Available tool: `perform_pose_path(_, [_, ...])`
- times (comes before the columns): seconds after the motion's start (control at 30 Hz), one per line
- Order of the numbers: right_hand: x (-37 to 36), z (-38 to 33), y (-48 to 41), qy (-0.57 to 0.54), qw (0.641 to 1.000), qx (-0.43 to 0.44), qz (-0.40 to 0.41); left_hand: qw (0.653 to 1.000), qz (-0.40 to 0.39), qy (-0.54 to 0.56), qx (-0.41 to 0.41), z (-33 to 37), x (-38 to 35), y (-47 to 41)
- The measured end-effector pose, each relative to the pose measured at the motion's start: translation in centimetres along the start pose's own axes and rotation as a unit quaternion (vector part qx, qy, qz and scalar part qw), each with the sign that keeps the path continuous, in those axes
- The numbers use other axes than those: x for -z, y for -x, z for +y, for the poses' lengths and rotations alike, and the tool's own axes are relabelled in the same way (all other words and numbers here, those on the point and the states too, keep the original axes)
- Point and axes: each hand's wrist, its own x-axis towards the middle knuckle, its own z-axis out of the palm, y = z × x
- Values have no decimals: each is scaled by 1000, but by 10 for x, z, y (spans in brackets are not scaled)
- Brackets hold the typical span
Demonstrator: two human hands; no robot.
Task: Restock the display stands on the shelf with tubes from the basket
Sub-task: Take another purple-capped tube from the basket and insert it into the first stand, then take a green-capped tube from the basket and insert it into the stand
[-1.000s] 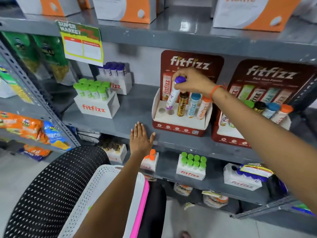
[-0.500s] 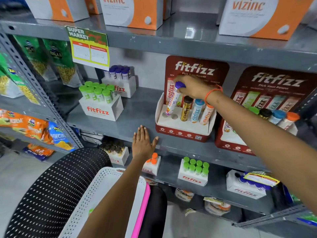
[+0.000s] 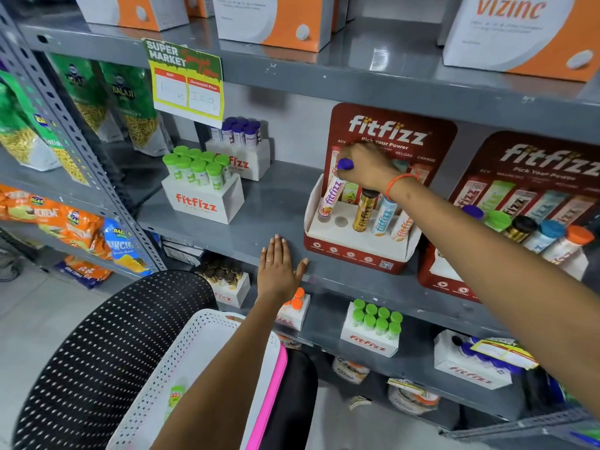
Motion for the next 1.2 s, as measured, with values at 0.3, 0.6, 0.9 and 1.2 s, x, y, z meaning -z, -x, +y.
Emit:
perform_pose_path(0.3, [0, -14, -6, 40, 998, 41, -31, 1000, 7, 14, 4, -2, -5, -2])
perform_pose_path(0.6, [-5, -20, -5, 79, 994, 61, -47, 1000, 10, 23, 6, -3, -7, -2])
perform_pose_path(0.9, [-12, -10, -17, 71, 997, 10, -40, 1000, 16, 25, 5, -2, -7, -2])
perform_pose_path(1.2, [-36, -10, -1, 115, 992, 39, -41, 1000, 9, 25, 5, -3, -7, -4])
